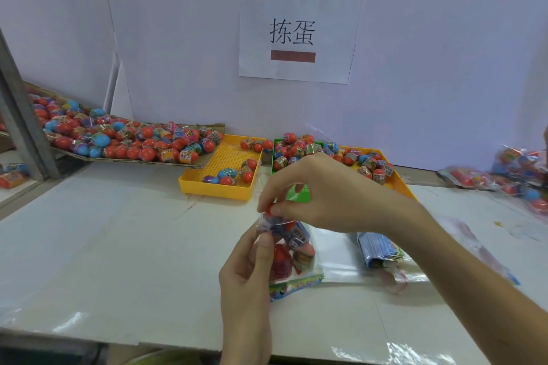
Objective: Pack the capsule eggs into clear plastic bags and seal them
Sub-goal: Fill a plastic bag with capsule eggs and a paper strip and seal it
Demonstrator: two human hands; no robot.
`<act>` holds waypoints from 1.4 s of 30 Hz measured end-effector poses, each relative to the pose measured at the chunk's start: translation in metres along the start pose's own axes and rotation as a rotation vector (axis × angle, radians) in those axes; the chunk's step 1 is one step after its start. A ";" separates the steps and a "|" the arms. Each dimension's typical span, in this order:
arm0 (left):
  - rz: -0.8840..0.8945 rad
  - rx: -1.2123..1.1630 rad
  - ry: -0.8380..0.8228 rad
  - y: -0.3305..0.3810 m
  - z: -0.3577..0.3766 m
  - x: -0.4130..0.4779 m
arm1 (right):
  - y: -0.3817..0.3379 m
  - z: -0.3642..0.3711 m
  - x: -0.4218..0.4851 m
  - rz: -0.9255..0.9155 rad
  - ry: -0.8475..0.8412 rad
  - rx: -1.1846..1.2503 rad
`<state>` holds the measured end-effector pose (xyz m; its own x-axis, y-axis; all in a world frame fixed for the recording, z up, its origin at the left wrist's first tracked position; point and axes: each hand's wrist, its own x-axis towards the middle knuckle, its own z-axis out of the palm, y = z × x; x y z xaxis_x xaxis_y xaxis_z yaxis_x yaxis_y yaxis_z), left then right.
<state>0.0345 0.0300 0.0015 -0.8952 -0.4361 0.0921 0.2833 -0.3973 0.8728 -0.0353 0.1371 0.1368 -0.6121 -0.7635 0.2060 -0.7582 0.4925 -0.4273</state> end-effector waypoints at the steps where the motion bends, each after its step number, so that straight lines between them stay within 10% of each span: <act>1: -0.002 -0.005 -0.001 -0.001 -0.001 0.000 | 0.000 0.001 0.000 -0.004 0.001 0.012; 23: -0.025 -0.051 -0.047 -0.003 -0.004 -0.001 | 0.021 0.095 -0.040 0.363 0.427 0.882; 34: 0.001 -0.136 0.020 -0.004 -0.009 0.000 | 0.037 0.087 -0.070 0.391 0.236 0.874; 42: 0.062 0.045 -0.147 -0.013 -0.008 0.000 | 0.036 0.094 -0.070 0.355 0.404 0.827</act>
<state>0.0340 0.0286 -0.0138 -0.9181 -0.3346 0.2125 0.3266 -0.3350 0.8838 0.0018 0.1689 0.0243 -0.9212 -0.3519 0.1663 -0.2139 0.1008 -0.9716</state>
